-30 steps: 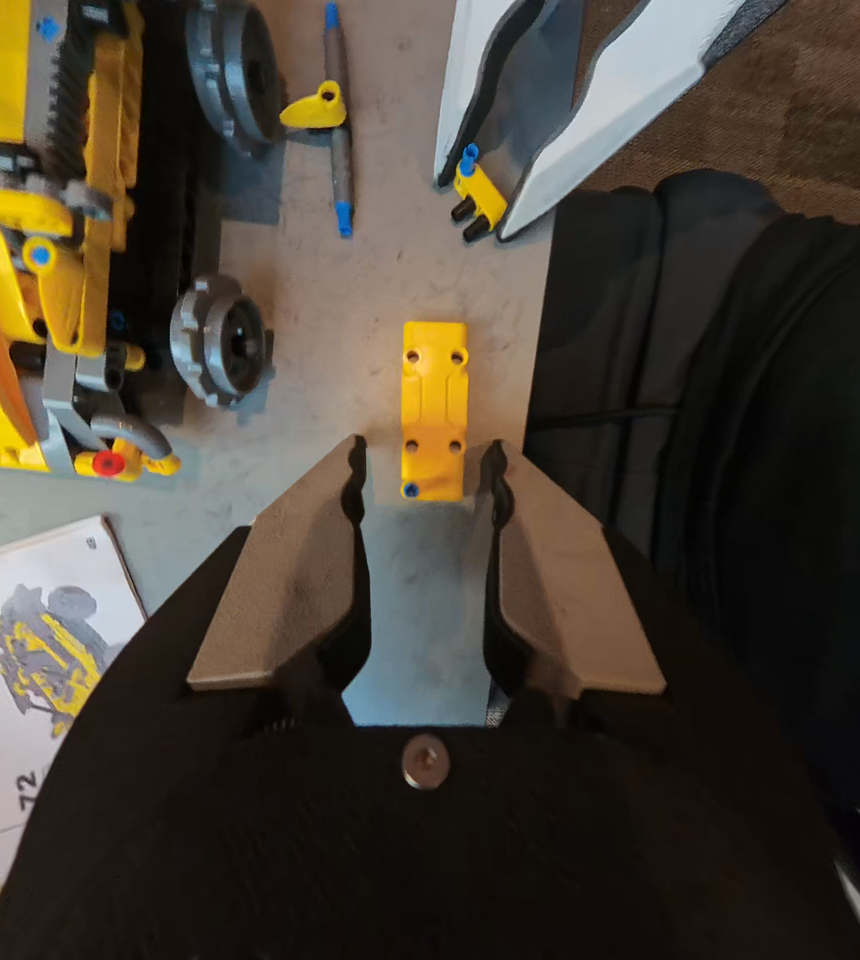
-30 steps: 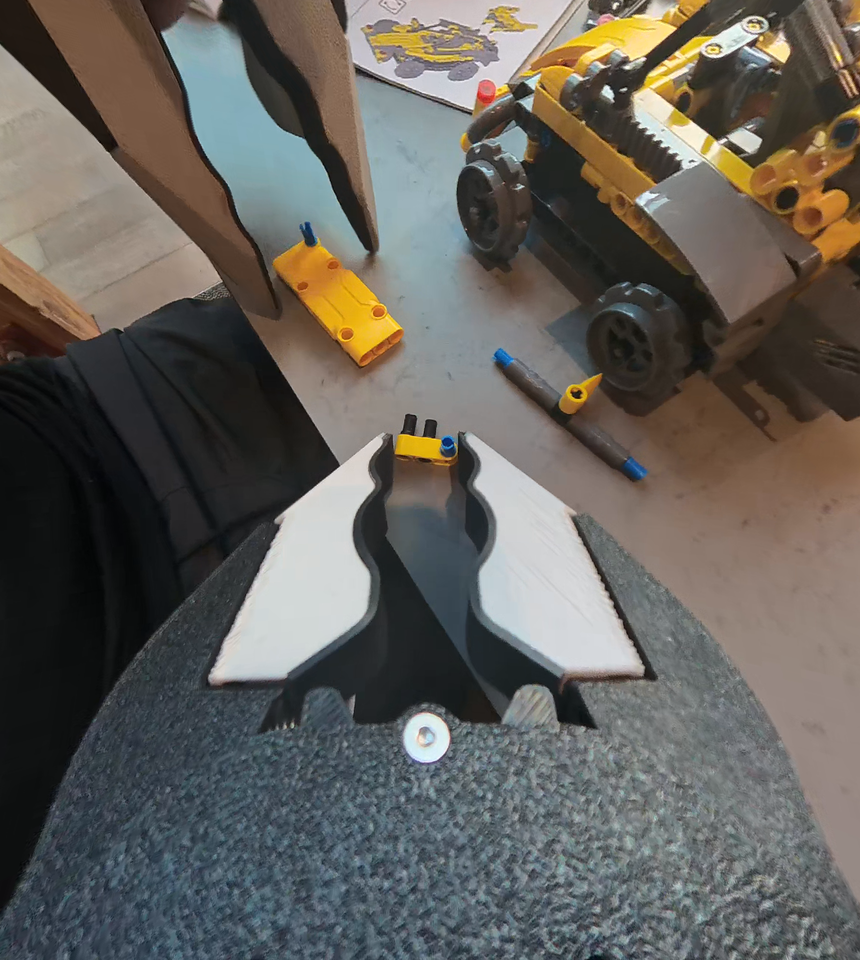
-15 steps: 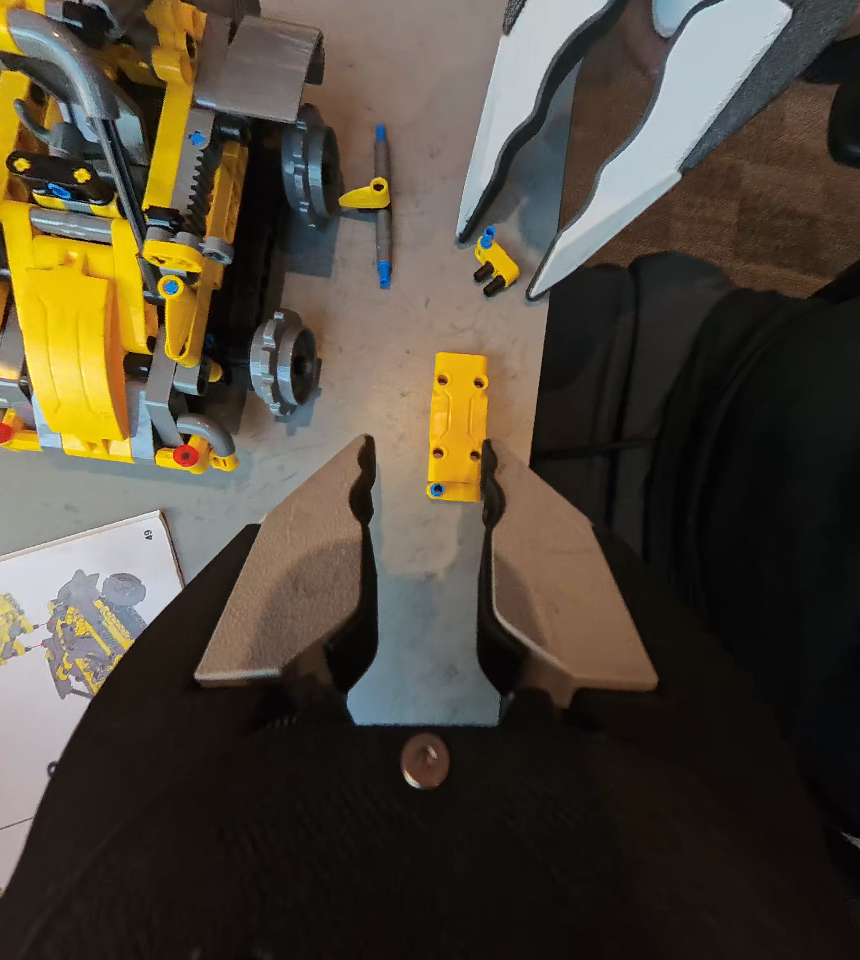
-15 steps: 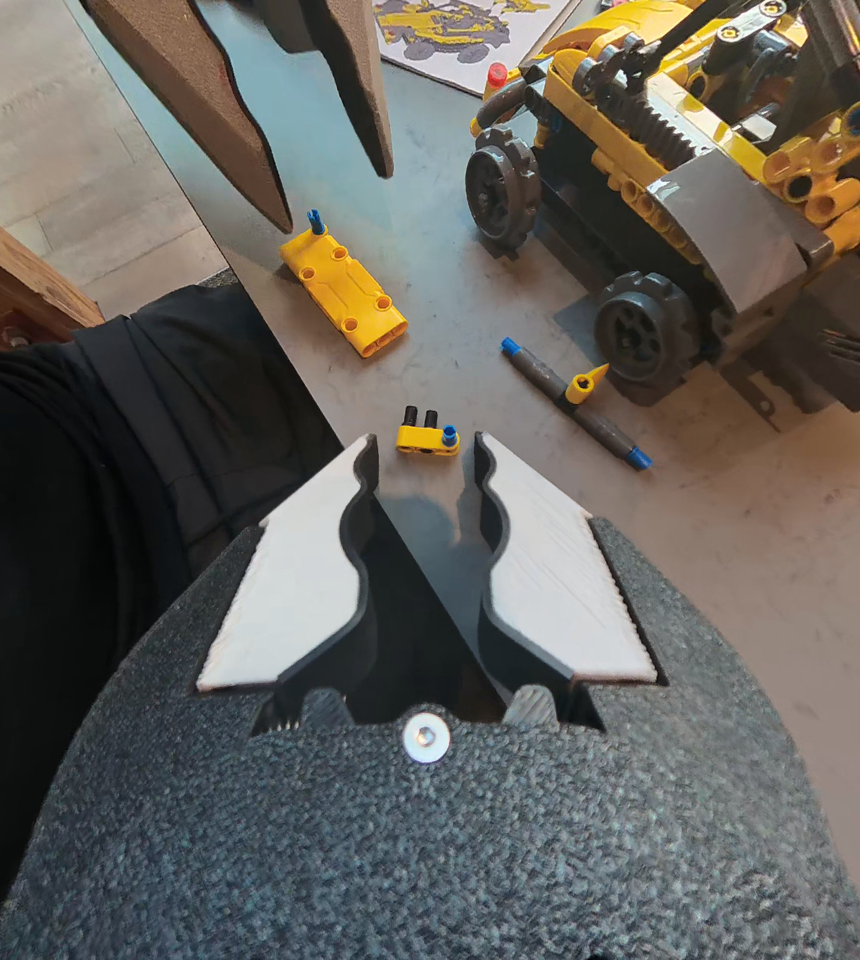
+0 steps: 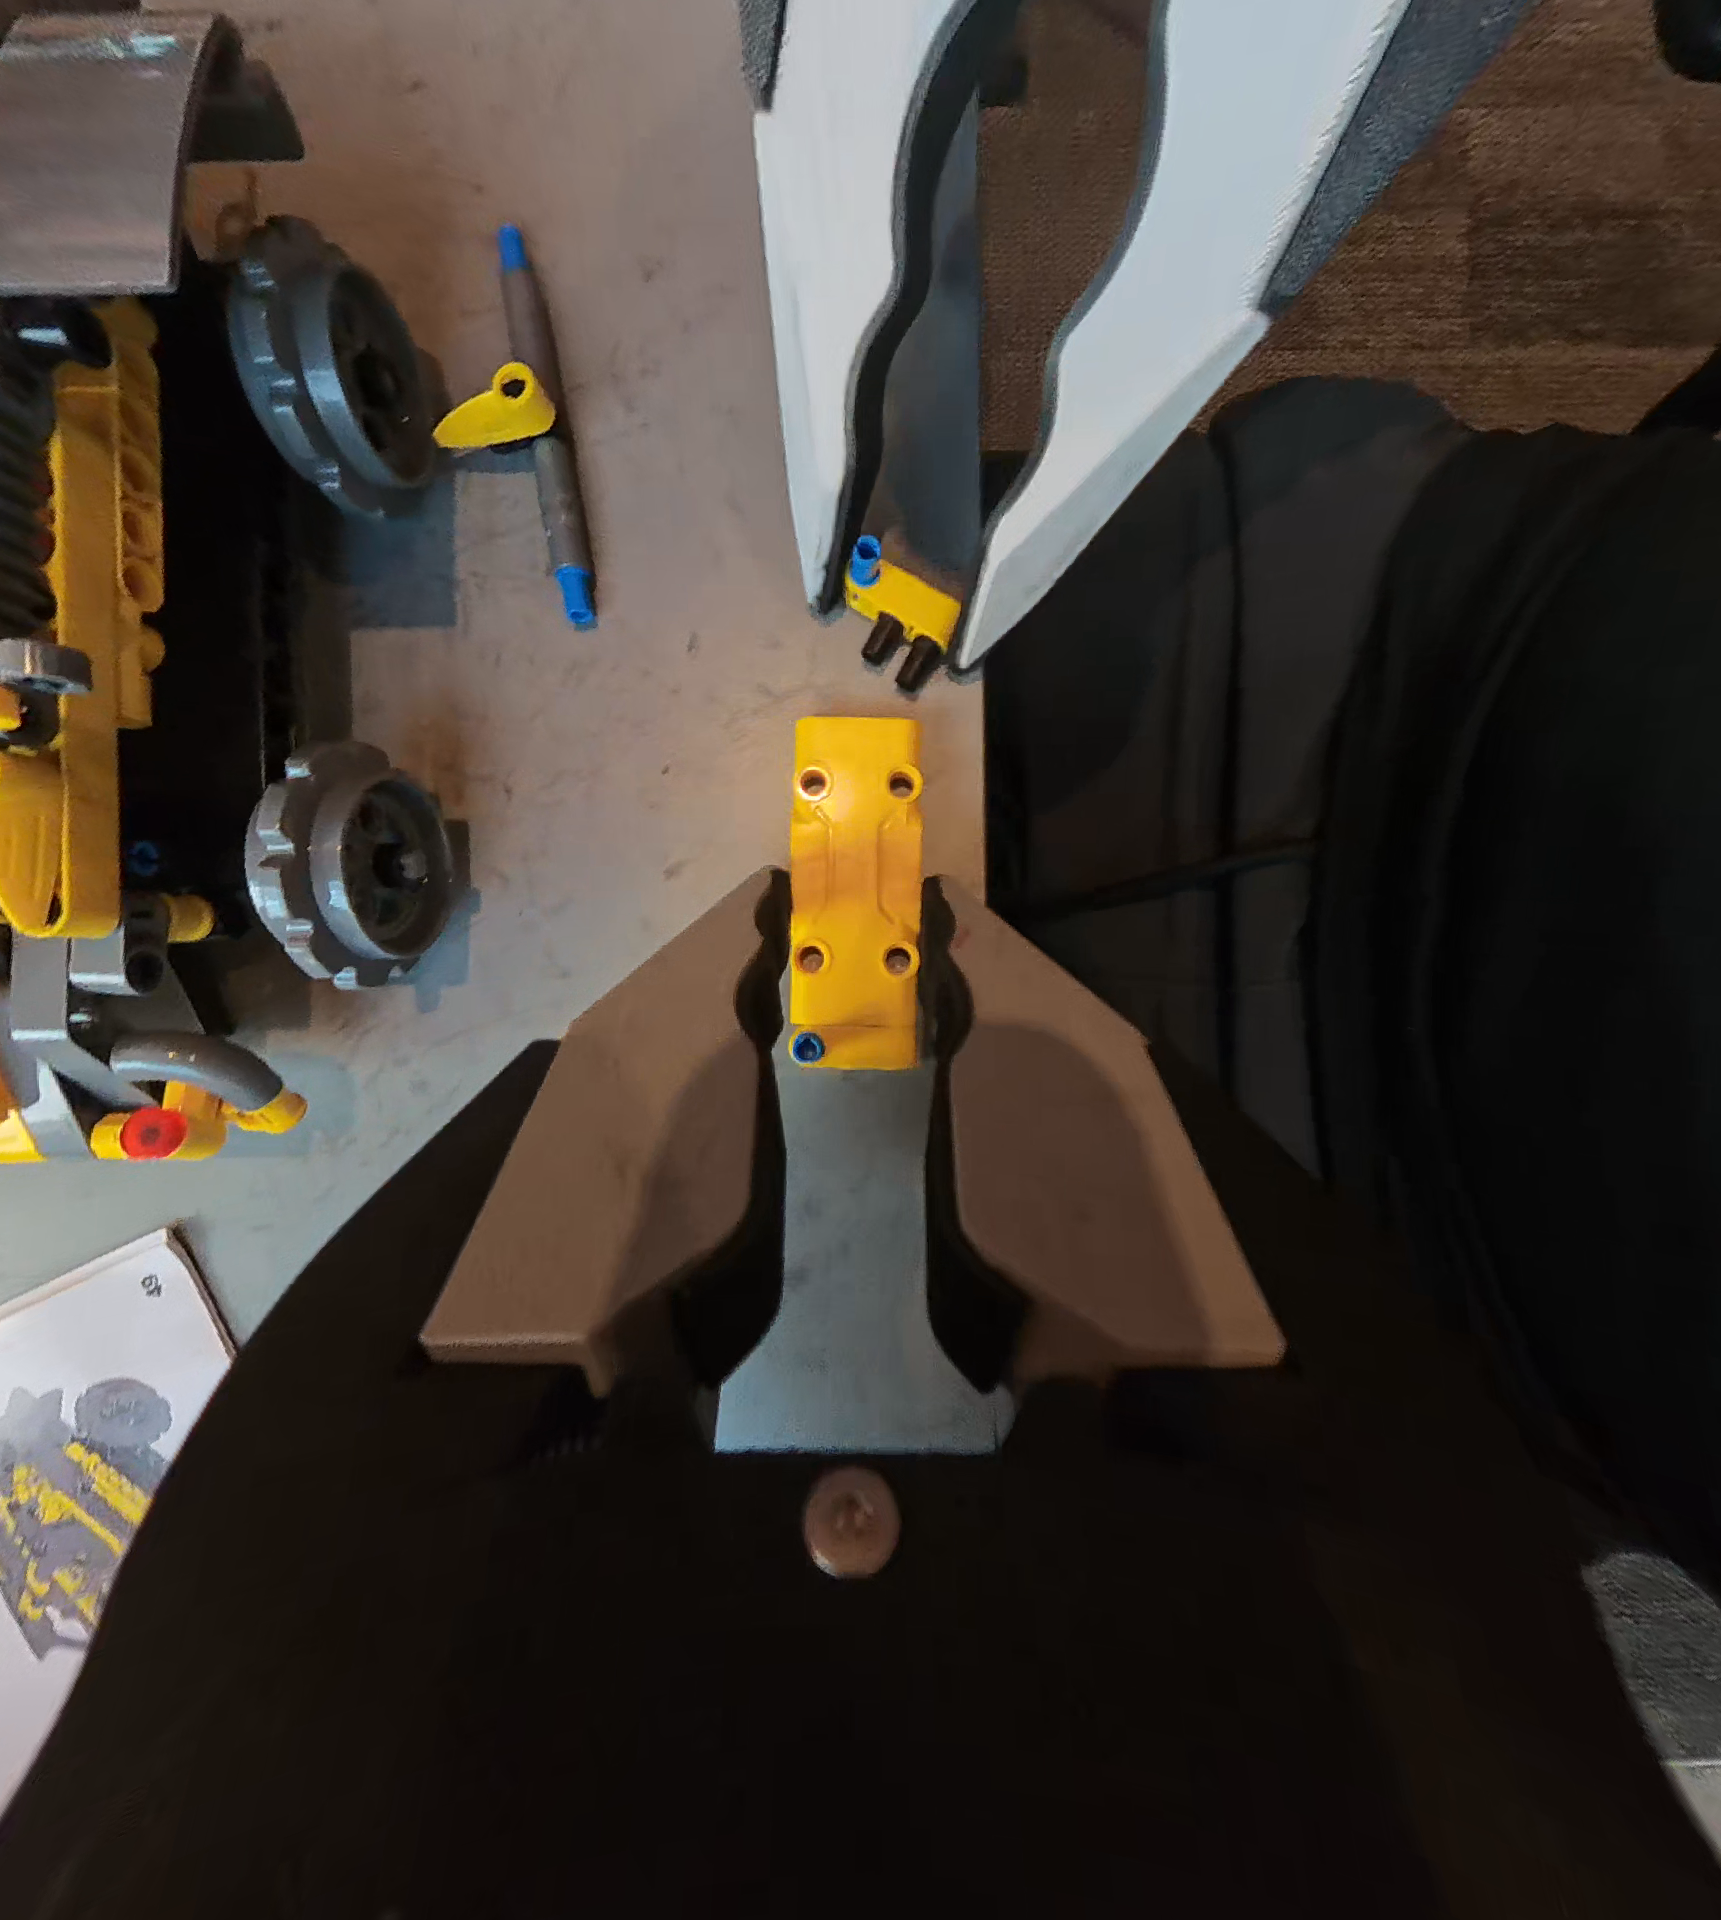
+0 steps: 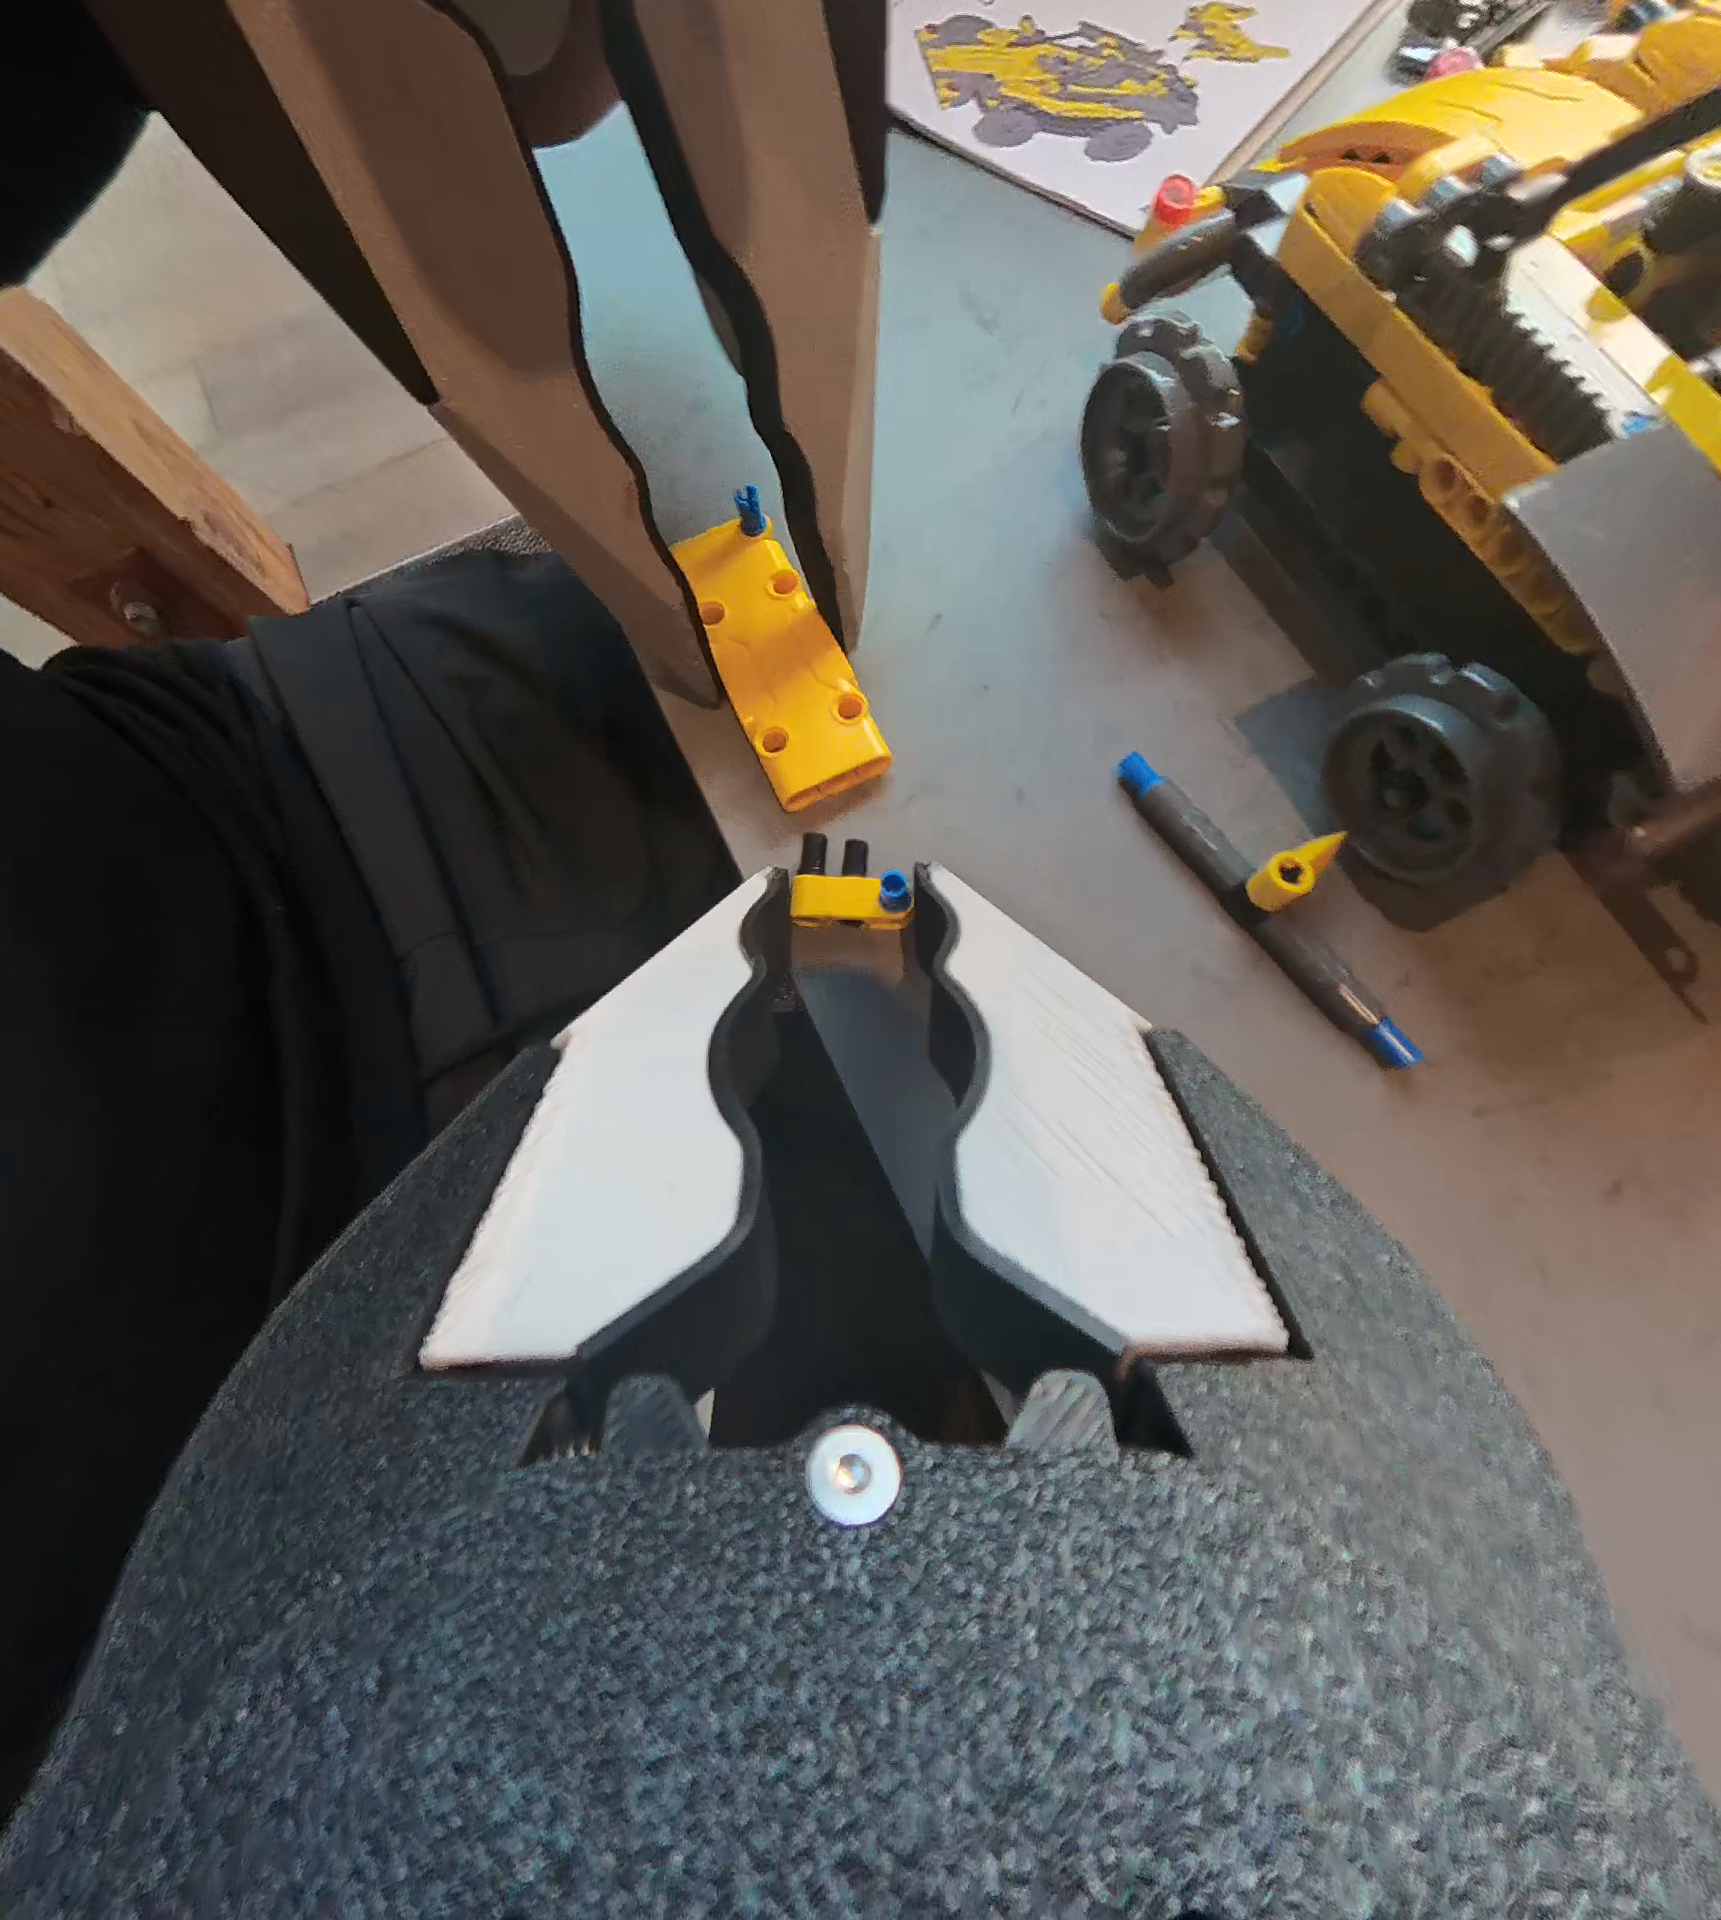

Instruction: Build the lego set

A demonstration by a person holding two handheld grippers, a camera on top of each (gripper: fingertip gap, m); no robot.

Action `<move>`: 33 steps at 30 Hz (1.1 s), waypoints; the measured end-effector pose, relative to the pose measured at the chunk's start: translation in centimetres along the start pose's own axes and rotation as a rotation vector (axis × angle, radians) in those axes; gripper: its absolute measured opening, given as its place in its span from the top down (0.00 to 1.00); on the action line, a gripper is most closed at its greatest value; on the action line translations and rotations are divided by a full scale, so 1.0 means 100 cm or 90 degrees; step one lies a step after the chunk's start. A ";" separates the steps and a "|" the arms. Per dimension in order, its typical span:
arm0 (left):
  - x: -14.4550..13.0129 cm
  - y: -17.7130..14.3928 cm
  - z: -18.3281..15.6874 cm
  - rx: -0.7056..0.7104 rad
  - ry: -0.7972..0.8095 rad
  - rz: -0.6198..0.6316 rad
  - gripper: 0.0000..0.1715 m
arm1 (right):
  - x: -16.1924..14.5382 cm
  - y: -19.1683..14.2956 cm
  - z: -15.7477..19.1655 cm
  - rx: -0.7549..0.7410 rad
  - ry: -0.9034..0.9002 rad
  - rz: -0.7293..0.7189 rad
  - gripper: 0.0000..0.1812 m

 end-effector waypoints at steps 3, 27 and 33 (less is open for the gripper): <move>-0.001 0.000 -0.001 -0.009 0.029 -0.014 0.87 | 0.002 0.002 0.004 0.010 -0.016 -0.001 0.87; 0.001 0.003 0.006 -0.045 0.086 -0.038 0.87 | 0.006 0.008 0.010 -0.003 -0.032 -0.029 0.87; 0.002 0.004 0.004 -0.019 0.064 -0.047 0.87 | 0.005 0.008 0.010 -0.029 -0.031 -0.036 0.87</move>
Point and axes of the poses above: each gripper's, where its closed fingertips meet, y out along the fingers, x out of its top, z = x × y across the jaws, the point moved 7 cm from there along -y, back along the fingers, and after that the axes turned 6 degrees about z, right-handed, at the moved point
